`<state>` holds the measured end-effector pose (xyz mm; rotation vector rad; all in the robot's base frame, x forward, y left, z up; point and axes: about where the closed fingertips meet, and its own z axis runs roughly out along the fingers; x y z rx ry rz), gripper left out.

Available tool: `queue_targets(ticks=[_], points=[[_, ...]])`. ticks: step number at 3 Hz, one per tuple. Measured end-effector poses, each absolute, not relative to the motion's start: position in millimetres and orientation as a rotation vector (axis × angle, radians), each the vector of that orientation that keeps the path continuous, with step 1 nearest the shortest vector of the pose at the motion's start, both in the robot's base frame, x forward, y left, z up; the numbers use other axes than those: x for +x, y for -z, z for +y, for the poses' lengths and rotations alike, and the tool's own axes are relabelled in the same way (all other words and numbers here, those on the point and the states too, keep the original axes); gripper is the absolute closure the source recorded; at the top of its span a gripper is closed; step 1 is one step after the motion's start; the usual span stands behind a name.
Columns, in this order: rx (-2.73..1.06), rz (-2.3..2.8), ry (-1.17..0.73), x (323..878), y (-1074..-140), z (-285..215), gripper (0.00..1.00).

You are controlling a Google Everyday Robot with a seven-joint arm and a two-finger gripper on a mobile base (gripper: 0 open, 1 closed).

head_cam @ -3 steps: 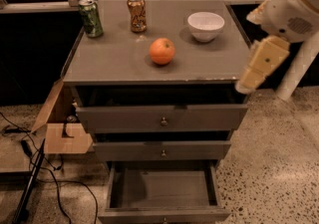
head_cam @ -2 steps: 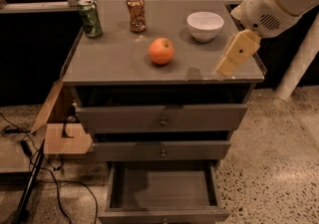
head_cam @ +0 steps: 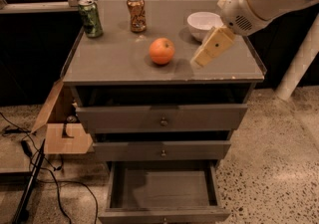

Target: Place orange into bottom drawer

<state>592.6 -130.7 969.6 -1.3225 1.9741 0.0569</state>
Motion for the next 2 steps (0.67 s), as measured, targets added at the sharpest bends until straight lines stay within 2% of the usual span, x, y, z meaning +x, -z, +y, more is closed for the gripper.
queue_targets(ticks=[1,2], points=[[-1.322,1.974,-0.057,592.6,-969.4,-130.7,0.00],[-1.253,2.017,-0.151,596.0,-928.2,-123.1,0.00]])
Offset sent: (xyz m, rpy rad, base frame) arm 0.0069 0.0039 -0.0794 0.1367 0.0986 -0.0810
